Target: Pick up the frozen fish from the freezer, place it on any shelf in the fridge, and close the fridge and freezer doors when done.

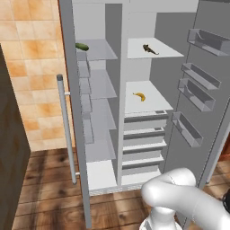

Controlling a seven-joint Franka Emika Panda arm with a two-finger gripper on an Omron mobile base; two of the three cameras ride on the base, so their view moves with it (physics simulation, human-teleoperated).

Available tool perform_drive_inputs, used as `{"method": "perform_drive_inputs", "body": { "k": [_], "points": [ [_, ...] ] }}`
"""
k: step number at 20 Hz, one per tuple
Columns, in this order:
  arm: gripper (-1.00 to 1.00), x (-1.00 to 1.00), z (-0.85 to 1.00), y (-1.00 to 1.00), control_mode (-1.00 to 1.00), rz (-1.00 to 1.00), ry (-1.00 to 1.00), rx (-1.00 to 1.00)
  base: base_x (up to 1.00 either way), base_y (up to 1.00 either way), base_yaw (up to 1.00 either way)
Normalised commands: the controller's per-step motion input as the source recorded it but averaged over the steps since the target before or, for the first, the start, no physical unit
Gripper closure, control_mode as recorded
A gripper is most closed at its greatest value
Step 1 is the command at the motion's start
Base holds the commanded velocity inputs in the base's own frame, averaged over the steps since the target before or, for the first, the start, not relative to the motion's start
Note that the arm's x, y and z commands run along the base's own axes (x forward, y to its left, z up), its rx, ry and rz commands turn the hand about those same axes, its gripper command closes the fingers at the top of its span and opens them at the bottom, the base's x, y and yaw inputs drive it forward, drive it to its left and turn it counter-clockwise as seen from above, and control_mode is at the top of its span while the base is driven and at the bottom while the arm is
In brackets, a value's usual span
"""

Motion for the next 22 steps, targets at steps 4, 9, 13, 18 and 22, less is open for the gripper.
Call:
{"method": "perform_drive_inputs", "body": {
  "k": [4,9,13,18,22],
  "points": [
    [-1.0,0.63,-0.6,0.0,-1.0,0.01,-0.11,0.05,0.0,0.0,0.0],
    [-1.0,0.72,-0.33,-0.28,-1.0,0.04,-0.07,0.01,0.0,0.0,0.0],
    [-1.0,0.43,-0.16,-0.37,-1.0,0.07,-0.06,0.0,0.0,0.0,0.0],
    [-1.0,0.09,0.0,-0.36,-1.0,0.12,-0.02,0.01,0.0,0.0,0.0],
    [-1.0,0.01,0.0,-0.42,-1.0,0.21,-0.01,0.0,0.0,0.0,0.0]
  ]
}}
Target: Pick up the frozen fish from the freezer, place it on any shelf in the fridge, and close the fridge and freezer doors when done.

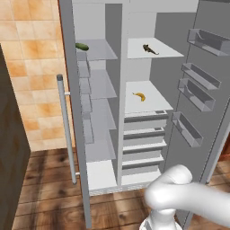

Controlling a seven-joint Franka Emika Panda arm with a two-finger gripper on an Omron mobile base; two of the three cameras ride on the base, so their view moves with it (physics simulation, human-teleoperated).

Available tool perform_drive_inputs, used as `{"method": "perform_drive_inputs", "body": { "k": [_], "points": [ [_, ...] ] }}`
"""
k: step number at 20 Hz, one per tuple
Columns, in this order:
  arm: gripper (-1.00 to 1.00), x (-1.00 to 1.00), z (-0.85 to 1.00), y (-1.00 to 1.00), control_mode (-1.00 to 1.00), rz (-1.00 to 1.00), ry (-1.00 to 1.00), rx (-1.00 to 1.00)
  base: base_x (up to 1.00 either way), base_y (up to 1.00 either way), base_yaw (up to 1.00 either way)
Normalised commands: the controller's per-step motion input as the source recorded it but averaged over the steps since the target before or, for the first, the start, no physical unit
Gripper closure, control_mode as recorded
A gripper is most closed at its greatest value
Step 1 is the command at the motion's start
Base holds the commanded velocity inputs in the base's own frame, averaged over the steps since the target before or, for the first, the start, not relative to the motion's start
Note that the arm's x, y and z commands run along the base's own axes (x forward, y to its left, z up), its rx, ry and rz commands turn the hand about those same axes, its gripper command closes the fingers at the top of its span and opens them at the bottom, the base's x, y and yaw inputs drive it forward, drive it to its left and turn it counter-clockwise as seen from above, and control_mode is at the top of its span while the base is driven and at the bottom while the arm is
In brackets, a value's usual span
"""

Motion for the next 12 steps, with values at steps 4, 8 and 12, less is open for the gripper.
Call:
{"method": "perform_drive_inputs", "body": {
  "k": [4,8,12],
  "points": [
    [-1.0,0.09,-0.01,-0.02,-1.0,0.12,0.0,0.0,0.0,0.0,0.0],
    [-1.0,0.22,-0.11,0.0,-1.0,0.04,0.0,0.0,0.0,0.0,0.0],
    [-1.0,0.27,-0.08,0.0,-1.0,0.02,0.0,0.0,0.0,0.0,0.0]
  ]
}}
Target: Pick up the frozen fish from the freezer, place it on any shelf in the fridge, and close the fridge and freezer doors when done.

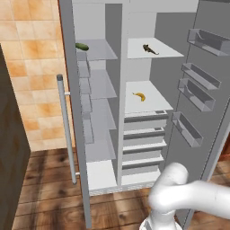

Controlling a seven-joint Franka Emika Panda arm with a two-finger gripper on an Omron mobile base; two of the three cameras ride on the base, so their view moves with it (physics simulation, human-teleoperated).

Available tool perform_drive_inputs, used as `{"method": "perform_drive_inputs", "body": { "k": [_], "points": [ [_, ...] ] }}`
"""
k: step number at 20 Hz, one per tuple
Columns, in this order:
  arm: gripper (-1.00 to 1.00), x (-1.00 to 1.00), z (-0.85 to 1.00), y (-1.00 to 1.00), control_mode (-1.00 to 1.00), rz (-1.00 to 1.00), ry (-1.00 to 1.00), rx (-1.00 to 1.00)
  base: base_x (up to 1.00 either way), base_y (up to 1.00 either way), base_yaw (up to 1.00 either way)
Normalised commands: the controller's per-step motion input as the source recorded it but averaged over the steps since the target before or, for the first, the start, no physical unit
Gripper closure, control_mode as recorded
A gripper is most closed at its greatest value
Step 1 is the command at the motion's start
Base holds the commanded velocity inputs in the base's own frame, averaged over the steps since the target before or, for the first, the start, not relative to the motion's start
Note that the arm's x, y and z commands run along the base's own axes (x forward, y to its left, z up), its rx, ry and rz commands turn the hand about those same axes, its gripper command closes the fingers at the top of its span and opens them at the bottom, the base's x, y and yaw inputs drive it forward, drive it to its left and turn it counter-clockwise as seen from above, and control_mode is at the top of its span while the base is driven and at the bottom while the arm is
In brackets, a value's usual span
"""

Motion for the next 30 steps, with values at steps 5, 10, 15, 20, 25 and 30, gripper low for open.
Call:
{"method": "perform_drive_inputs", "body": {
  "k": [5,10,15,20,25,30],
  "points": [
    [-1.0,0.45,-0.16,0.0,-1.0,0.04,0.0,0.0,0.0,0.0,0.0],
    [-1.0,0.41,-0.13,0.0,-1.0,0.04,0.0,0.0,0.0,0.0,0.0],
    [-1.0,0.24,0.0,0.19,-1.0,0.01,-0.03,0.0,0.0,0.0,0.0],
    [-1.0,0.04,0.0,0.88,-1.0,0.01,-0.07,0.0,0.0,0.0,0.0],
    [-1.0,0.07,0.0,1.0,-1.0,0.0,-0.08,0.0,0.0,0.0,0.0],
    [-1.0,0.07,0.0,1.0,-1.0,0.0,-0.07,0.0,0.0,0.0,0.0]
  ]
}}
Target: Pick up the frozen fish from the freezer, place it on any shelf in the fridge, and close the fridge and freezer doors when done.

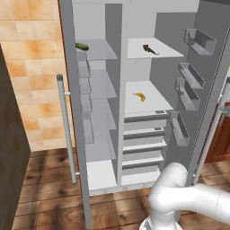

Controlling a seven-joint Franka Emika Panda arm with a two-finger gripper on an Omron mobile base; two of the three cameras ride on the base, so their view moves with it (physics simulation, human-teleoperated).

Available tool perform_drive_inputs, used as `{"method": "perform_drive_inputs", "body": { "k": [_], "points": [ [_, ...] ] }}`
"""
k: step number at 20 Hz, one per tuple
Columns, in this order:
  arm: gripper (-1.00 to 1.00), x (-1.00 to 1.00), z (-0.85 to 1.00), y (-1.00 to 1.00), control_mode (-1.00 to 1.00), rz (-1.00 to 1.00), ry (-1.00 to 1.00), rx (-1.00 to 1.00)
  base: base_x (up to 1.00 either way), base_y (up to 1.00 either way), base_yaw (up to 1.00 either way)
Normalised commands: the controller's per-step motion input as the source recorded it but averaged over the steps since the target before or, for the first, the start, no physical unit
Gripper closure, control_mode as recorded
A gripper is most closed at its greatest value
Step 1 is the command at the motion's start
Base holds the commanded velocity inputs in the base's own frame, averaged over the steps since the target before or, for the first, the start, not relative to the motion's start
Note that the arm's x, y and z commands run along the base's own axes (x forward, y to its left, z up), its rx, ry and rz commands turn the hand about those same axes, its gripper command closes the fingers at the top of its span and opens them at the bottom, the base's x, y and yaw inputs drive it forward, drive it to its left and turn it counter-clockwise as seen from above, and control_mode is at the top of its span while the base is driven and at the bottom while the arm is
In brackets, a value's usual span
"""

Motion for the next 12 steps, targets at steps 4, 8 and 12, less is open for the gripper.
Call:
{"method": "perform_drive_inputs", "body": {
  "k": [4,8,12],
  "points": [
    [-1.0,0.14,0.0,1.0,-1.0,-0.03,-0.06,0.0,0.0,0.0,0.0],
    [-1.0,0.23,0.0,1.0,-1.0,-0.08,-0.04,0.0,0.0,0.0,0.0],
    [-1.0,0.2,0.0,1.0,-1.0,-0.11,-0.05,0.0,0.0,0.0,0.0]
  ]
}}
